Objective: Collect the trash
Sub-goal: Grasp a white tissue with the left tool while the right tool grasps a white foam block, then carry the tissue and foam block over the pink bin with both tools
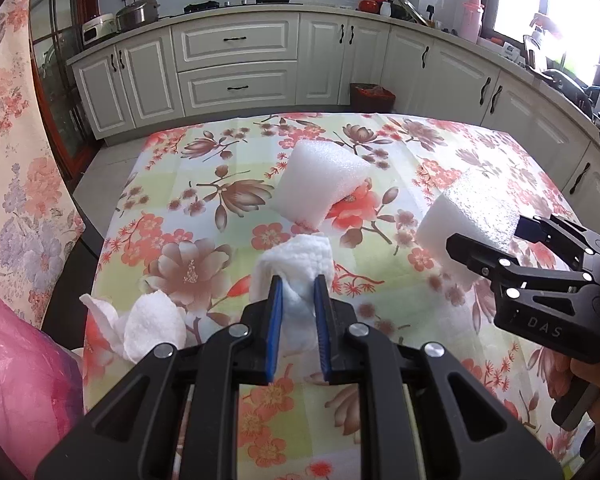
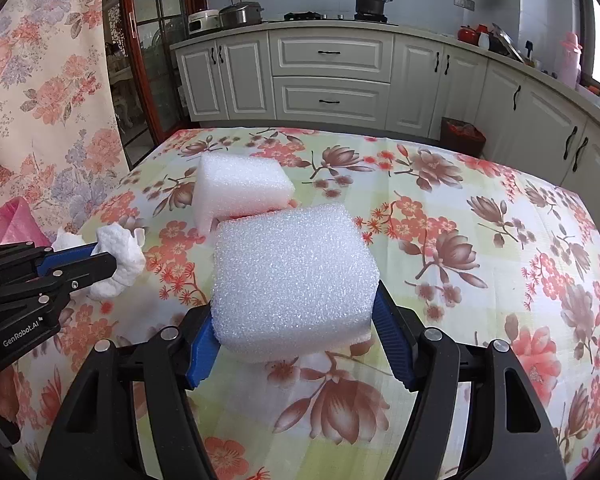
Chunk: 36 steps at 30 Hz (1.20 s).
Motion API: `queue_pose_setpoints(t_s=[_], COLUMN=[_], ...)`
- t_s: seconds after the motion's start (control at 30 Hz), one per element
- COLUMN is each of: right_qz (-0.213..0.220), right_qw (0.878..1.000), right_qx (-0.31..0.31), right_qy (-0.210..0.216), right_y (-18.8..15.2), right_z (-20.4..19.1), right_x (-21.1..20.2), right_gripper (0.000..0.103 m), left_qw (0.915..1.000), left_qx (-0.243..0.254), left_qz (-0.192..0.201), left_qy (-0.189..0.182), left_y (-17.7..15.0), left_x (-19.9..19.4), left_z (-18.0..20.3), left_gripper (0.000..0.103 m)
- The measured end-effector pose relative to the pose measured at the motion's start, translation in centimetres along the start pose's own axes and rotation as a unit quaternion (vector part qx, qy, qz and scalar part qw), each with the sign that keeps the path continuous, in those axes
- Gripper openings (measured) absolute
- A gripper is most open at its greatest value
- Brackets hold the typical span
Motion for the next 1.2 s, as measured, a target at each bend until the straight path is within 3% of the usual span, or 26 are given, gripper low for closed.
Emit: queue_pose_setpoints(t_s=[0.33, 0.73, 1.2], right_qz=[0.023, 0.039, 0.047], right_qw=[1.0, 0.997, 0.99], right_qx=[-0.009, -0.032, -0.069], right_qy=[0.013, 0.056, 0.11], right_y=[1.6, 3.5, 5.5], right_z=[-2.1, -8.7, -18.1], right_x=[-2.5, -3.7, -4.3], right_gripper=[0.065, 0.065, 0.065], left_qw=[0.9985, 0.991, 0.9777], left_qx=[-0.029, -0.049, -0.084], left_qz=[0.044, 0.095, 0.12], left_qy=[0.011, 0.081, 0.15], left_y=[0.2, -0.1, -1.7], left_x=[-5.8, -14.2, -19.8], left_z=[-1.9, -9.1, -17.1], left_gripper=[0.015, 0.015, 0.015])
Point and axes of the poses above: each gripper's, at about its wrist camera, not at the fingertips, and x roughly the way its jaws point, z to its right, y to its top, the point moved 6 cm from there along x, roughly the way its jaws point, and after that the axes turned 14 degrees about z, right-handed, at the moved point
